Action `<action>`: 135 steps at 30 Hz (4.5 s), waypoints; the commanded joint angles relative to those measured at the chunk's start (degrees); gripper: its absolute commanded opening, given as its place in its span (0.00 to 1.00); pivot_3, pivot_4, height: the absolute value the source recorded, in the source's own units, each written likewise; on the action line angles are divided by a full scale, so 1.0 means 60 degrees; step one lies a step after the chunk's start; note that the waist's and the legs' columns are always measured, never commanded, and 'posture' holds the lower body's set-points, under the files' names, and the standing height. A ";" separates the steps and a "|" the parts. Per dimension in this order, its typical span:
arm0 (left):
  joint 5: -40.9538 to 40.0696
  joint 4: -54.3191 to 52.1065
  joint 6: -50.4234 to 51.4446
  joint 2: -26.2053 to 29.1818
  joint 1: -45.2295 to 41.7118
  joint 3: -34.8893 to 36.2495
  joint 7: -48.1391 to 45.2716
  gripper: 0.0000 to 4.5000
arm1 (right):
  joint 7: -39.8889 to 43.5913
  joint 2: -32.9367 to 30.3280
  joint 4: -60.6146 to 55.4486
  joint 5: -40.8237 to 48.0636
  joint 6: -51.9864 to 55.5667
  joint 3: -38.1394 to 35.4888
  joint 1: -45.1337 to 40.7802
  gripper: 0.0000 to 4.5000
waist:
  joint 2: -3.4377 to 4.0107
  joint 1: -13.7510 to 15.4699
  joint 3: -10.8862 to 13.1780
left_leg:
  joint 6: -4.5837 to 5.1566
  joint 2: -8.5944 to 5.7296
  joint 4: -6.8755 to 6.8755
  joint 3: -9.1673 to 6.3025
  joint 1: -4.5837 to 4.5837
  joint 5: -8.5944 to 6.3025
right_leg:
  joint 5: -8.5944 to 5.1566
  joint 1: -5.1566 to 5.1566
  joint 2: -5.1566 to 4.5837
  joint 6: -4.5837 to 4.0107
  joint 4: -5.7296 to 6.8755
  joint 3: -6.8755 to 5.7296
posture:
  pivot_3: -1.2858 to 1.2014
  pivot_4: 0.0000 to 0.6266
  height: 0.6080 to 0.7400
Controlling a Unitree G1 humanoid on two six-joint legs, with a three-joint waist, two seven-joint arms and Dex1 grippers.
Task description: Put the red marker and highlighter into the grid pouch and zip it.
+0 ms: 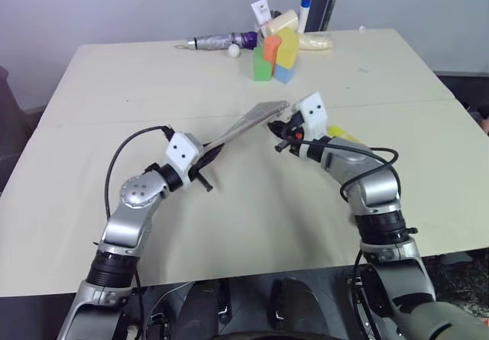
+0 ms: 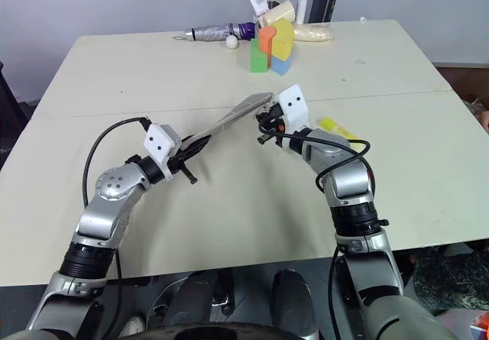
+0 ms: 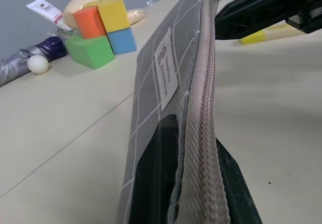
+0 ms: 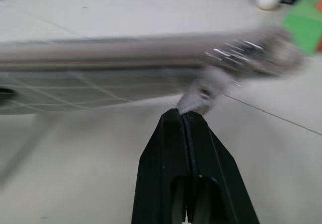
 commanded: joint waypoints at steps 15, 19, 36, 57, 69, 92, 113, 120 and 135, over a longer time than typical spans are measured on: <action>0.0448 0.0431 -0.0043 -0.0742 -0.0473 -0.0503 0.0254 0.00 | 0.1350 -0.0364 -0.3662 0.0890 0.1216 0.2195 0.0793 0.01 | -0.0005 0.0021 0.0000 | 0.0041 -0.0001 0.0022 -0.0014 -0.0002 -0.0025 | 0.0000 0.0002 -0.0001 -0.0001 0.0017 -0.0001 | 0.52 0.24 1.00; 0.0446 0.0702 -0.0018 -0.1007 -0.0726 -0.0513 0.0343 0.00 | 0.1427 -0.0402 -0.3793 0.1064 0.1407 0.2267 0.0781 0.01 | -0.0006 0.0027 0.0001 | 0.0068 0.0002 0.0058 -0.0030 -0.0008 -0.0041 | -0.0001 0.0008 0.0000 -0.0001 0.0035 -0.0006 | 0.52 0.24 1.00; 0.0804 0.1939 -0.0582 -0.1390 -0.1513 -0.0578 0.0494 0.00 | 0.1285 -0.2475 -0.4500 0.1554 0.2372 0.0000 0.2051 0.20 | -0.0020 0.0196 0.0009 | 0.0099 -0.0003 0.0097 -0.0043 -0.0014 -0.0063 | 0.0000 0.0033 -0.0011 -0.0001 0.0030 -0.0015 | 0.52 0.24 1.00; 0.1078 0.2711 -0.0910 -0.1816 -0.1635 -0.1057 0.0202 0.00 | -0.0817 -0.3352 0.2570 -0.0105 -0.0861 -0.3083 0.1695 0.75 | -0.0023 0.0234 0.0012 | 0.0103 0.0001 0.0101 -0.0037 -0.0016 -0.0063 | -0.0001 0.0031 -0.0006 -0.0001 0.0028 -0.0015 | 0.52 0.24 1.00; 0.0998 0.1804 -0.0449 -0.1648 -0.1083 -0.0847 0.0700 0.00 | 0.0120 -0.3175 0.4329 0.0264 -0.0329 -0.2868 0.0828 0.22 | -0.0022 0.0208 0.0011 | 0.0104 0.0005 0.0102 -0.0036 -0.0004 -0.0063 | -0.0001 0.0045 -0.0007 -0.0001 0.0028 -0.0015 | 0.52 0.24 1.00; 0.1016 0.2602 -0.0782 -0.1839 -0.1727 -0.0879 0.0435 0.00 | 0.1447 -0.4603 -0.2381 0.1783 0.1292 -0.2467 0.2633 0.19 | -0.0025 0.0255 0.0018 | 0.0107 0.0005 0.0103 -0.0047 -0.0015 -0.0069 | -0.0001 0.0038 -0.0017 -0.0002 0.0011 -0.0018 | 0.52 0.24 1.00; 0.1964 0.2054 -0.2330 -0.0796 -0.1249 -0.1757 -0.0354 0.00 | 0.1950 -0.5286 -0.2367 0.1089 0.1124 -0.0745 0.2252 0.19 | -0.0024 0.0251 0.0018 | 0.0110 0.0004 0.0102 -0.0046 -0.0023 -0.0071 | 0.0000 0.0036 -0.0019 -0.0002 0.0001 -0.0022 | 0.52 0.24 1.00; 0.2211 0.2018 -0.3207 -0.0198 -0.1346 -0.2311 -0.1242 0.00 | 0.2798 -0.5917 -0.3047 0.0183 0.0249 0.0789 0.2097 0.19 | -0.0023 0.0240 0.0018 | 0.0109 0.0006 0.0098 -0.0046 -0.0041 -0.0072 | -0.0001 0.0016 -0.0022 -0.0004 -0.0013 -0.0021 | 0.52 0.24 1.00; 0.1713 0.1764 -0.1969 -0.0576 -0.1303 -0.1938 -0.1263 0.00 | 0.3135 -0.6006 -0.4316 0.0929 0.0988 -0.0698 0.2369 0.99 | -0.0025 0.0269 0.0018 | 0.0118 0.0007 0.0102 -0.0052 -0.0058 -0.0077 | 0.0002 0.0025 -0.0022 -0.0001 -0.0034 -0.0032 | 0.52 0.24 1.00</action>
